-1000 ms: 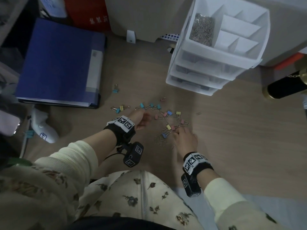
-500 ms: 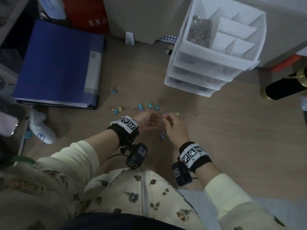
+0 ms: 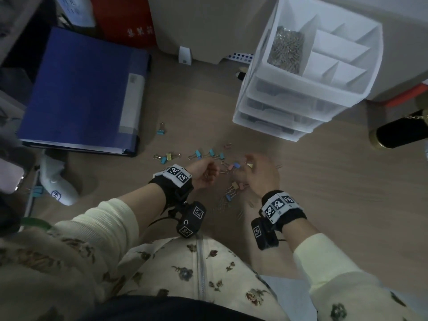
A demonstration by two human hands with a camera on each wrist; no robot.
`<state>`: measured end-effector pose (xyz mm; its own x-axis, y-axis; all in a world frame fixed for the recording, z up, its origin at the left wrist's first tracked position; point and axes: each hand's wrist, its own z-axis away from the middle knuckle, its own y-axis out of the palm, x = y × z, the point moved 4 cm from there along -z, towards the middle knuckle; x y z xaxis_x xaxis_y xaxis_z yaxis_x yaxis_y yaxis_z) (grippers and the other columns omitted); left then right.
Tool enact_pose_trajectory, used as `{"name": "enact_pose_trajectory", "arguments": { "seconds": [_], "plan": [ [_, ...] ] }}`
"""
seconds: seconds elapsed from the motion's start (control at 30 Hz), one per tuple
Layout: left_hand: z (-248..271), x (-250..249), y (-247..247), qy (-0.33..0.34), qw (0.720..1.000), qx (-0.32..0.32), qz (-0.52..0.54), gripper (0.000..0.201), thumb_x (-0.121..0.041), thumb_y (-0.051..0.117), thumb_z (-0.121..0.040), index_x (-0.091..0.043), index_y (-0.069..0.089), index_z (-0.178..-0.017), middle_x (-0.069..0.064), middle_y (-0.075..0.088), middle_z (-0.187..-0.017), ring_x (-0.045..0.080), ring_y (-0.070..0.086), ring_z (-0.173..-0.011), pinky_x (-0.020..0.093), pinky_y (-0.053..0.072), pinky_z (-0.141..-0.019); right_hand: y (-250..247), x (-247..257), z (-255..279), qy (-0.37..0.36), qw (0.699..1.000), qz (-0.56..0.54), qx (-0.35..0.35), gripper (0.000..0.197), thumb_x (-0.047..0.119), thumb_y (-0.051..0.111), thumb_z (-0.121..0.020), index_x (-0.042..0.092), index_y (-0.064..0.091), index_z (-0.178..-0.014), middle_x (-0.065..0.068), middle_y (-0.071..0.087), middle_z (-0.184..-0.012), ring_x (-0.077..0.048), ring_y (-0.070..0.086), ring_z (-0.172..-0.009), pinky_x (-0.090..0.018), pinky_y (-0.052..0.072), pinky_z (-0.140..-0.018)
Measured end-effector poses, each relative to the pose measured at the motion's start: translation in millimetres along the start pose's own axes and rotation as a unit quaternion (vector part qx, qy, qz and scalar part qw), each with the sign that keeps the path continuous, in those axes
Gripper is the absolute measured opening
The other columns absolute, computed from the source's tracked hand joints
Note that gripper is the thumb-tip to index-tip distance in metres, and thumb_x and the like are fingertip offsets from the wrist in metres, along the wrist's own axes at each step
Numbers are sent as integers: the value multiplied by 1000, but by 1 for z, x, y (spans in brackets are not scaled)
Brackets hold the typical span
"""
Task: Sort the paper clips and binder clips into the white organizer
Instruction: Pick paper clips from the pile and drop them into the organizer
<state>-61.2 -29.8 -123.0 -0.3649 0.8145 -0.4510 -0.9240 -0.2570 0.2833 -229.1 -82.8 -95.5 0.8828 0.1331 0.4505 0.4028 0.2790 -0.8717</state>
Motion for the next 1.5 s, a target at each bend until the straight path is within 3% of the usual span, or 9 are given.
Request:
{"name": "enact_pose_trajectory", "arguments": {
  "seconds": [0.13, 0.33, 0.5, 0.63, 0.77, 0.87, 1.0, 1.2, 1.5],
  "plan": [
    [-7, 0, -2, -16, 999, -26, -27, 38, -27, 40, -98, -14, 52, -64, -8, 50, -42, 3, 38, -35, 15, 32, -39, 12, -23, -9, 45, 994, 78, 69, 33, 30, 51, -91, 18, 55, -122, -7, 56, -120, -27, 49, -112, -35, 42, -86],
    [-15, -1, 2, -27, 999, -21, -30, 39, -25, 37, -98, -12, 53, -65, -6, 48, -43, 4, 35, -35, 16, 28, -40, 14, -33, -3, 67, 992, 100, 44, 24, 25, 50, -90, 13, 62, -107, -7, 58, -111, -27, 52, -106, -34, 43, -80],
    [-18, 3, 6, -30, 999, -22, -37, 37, -25, 39, -97, -12, 53, -65, -6, 44, -46, 5, 34, -38, 18, 28, -43, 6, -42, -1, 86, 988, 127, 34, 25, 22, 49, -88, 13, 60, -110, -9, 57, -114, -28, 51, -105, -34, 40, -76],
    [-18, 4, 7, -33, 999, -17, -40, 37, -25, 39, -97, -13, 52, -65, -6, 44, -44, 6, 34, -41, 18, 28, -44, 10, -34, -2, 34, 996, 67, 56, 35, 31, 53, -89, 18, 53, -121, -6, 50, -123, -26, 46, -115, -34, 39, -88],
    [-19, 2, 4, -31, 999, -19, -31, 37, -26, 39, -98, -13, 52, -65, -4, 44, -53, 5, 34, -37, 17, 27, -42, 17, -24, -11, -1, 985, 116, 126, 60, 48, 60, -83, 25, 41, -134, -4, 40, -134, -27, 39, -123, -40, 37, -100],
    [-20, 2, 4, -29, 999, -14, -27, 36, -26, 39, -97, -13, 52, -66, -2, 42, -61, 5, 34, -39, 17, 27, -42, 19, -16, -17, -30, 980, 144, 132, 51, 40, 60, -85, 20, 46, -129, -7, 46, -129, -29, 44, -119, -38, 36, -97],
    [-19, 3, 2, -31, 999, -12, -21, 37, -26, 38, -98, -13, 52, -66, -3, 42, -57, 6, 34, -39, 17, 27, -42, 21, -10, -20, -54, 981, 145, 116, 35, 30, 56, -88, 18, 54, -121, -5, 54, -120, -29, 48, -109, -35, 36, -88],
    [-18, 1, 3, -29, 999, -9, -20, 37, -26, 38, -99, -13, 51, -67, -2, 42, -61, 5, 34, -39, 17, 29, -42, 30, -8, -23, -70, 972, 195, 108, 30, 34, 57, -84, 18, 63, -109, -6, 63, -107, -30, 56, -100, -37, 38, -85],
    [-17, 0, 3, -23, 1000, -7, -19, 36, -24, 37, -98, -13, 51, -66, -1, 43, -63, 5, 34, -40, 17, 28, -43, 34, -3, -25, -66, 957, 244, 141, 31, 18, 58, -87, 10, 54, -117, -11, 60, -113, -31, 53, -106, -36, 39, -87]
  ]
}}
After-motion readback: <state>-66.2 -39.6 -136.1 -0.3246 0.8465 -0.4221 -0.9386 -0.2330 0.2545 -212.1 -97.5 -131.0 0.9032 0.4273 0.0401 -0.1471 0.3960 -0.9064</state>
